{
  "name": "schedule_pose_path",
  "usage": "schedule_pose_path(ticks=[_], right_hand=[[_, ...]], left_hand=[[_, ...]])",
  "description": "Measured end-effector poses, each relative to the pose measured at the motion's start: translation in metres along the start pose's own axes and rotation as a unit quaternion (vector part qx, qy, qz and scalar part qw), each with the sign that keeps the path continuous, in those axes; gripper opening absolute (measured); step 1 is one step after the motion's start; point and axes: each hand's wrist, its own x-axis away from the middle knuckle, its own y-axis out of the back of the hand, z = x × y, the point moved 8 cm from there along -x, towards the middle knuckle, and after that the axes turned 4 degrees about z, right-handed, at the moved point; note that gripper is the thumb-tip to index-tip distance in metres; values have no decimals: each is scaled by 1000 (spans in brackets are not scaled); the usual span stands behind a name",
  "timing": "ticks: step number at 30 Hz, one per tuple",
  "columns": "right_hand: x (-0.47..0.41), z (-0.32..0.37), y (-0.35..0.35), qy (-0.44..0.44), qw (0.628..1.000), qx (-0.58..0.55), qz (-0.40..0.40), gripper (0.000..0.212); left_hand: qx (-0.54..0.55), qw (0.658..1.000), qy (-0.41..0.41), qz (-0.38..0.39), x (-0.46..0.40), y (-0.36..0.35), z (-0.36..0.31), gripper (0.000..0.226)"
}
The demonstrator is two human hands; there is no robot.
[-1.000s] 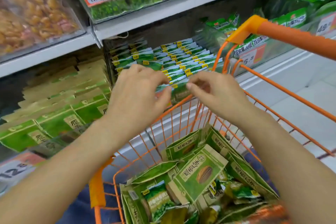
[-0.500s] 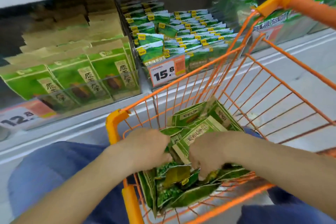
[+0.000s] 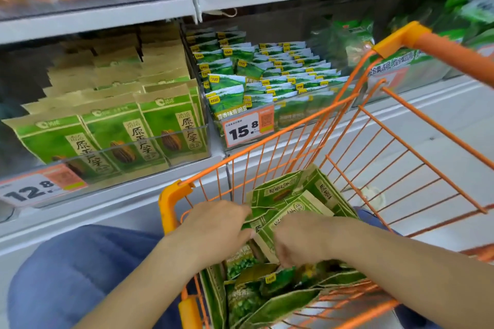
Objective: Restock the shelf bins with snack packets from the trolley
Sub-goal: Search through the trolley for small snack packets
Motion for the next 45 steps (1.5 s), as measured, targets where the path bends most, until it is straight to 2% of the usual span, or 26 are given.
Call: schedule_pose_path(ticks=[3, 5, 7, 11, 13, 16, 18, 21, 23, 26, 28, 31, 33, 37, 40, 42, 45], right_hand=[[10, -13, 20, -20, 997, -48, -58, 19], [19, -24, 34, -15, 983, -144, -110, 13], [30, -31, 52, -1, 956, -234, -177, 13], [53, -37, 86, 37, 897, -344, -275, 17], [61, -39, 102, 62, 872, -371, -313, 13], [69, -43, 123, 83, 855, -356, -369, 12], [81, -47, 143, 82, 843, -327, -419, 6], [111, -78, 165, -4, 805, -227, -549, 32], [121, -100, 162, -73, 788, -174, -586, 42], [99, -111, 142, -139, 838, -87, -520, 40], [86, -105, 136, -132, 858, -50, -494, 40], [82, -106, 136, -139, 871, -52, -468, 38], [83, -108, 136, -131, 862, -45, -488, 35], [75, -108, 131, -132, 851, -12, -508, 27], [77, -105, 134, -128, 856, -16, -501, 28], [77, -106, 135, -132, 861, -10, -490, 35], [76, -104, 136, -131, 867, -3, -482, 40]], left_hand=[[46, 998, 9, -29, 0, 11, 1, 37], [154, 987, 13, -50, 0, 17, 5, 37], [305, 950, 7, -72, 1, 24, 8, 47], [497, 858, -4, -128, 6, 42, 12, 38], [550, 825, -8, -127, 9, 48, 11, 45], [583, 800, -23, -143, 7, 57, 8, 21], [599, 781, -22, -177, 4, 72, 10, 22], [542, 791, -5, -283, 0, 112, 23, 25], [491, 794, 3, -359, -4, 147, 31, 24], [319, 858, 25, -401, -30, 191, 29, 18], [227, 891, 56, -389, -63, 209, 32, 19], [141, 917, 106, -357, -113, 227, 42, 33], [81, 929, 143, -331, -139, 234, 53, 36], [-41, 961, 184, -201, -172, 229, 68, 42], [-62, 972, 182, -137, -180, 225, 74, 47], [-52, 976, 184, -107, -181, 220, 77, 51], [-23, 976, 188, -109, -181, 219, 84, 48]])
